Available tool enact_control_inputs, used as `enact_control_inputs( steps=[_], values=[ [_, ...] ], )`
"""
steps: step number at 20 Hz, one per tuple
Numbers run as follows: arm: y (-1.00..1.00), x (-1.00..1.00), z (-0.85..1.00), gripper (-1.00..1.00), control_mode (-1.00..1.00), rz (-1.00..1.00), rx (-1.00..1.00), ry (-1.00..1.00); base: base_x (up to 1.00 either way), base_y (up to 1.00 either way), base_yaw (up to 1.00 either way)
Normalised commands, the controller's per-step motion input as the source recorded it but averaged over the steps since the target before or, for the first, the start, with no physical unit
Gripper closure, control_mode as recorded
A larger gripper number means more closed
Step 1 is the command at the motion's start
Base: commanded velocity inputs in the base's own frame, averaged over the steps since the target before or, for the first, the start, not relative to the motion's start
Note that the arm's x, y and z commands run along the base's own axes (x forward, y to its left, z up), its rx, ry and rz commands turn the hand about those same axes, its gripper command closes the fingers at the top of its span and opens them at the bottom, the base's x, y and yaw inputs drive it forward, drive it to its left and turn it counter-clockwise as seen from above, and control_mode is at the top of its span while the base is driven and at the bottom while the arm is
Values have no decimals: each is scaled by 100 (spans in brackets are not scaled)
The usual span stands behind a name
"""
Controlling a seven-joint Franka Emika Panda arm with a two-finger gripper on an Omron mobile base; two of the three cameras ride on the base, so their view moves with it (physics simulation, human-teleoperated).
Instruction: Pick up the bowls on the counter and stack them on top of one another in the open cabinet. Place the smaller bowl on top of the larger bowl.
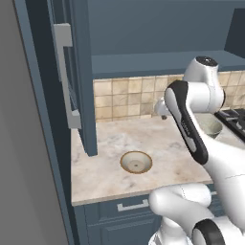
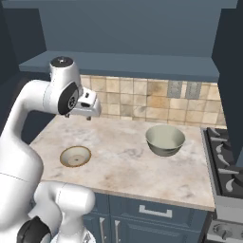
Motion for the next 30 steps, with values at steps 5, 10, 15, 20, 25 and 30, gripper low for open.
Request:
enact_control_inputs(
  steps=[5, 10, 15, 20, 25, 30],
  values=[
    [-2, -52, -17, -100, -100, 0, 4, -5, 0, 0, 0],
    [2, -12, -21, -100, -100, 0, 1, 0, 0, 0, 0],
    [8, 1, -26, -100, -100, 0, 0, 3, 0, 0, 0],
    [8, 10, -32, -100, -100, 0, 1, 4, 0, 0, 0],
    [4, 7, -39, -100, -100, 0, 2, 4, 0, 0, 0],
    [1, 9, -43, -100, -100, 0, 3, 4, 0, 0, 0]
  ],
)
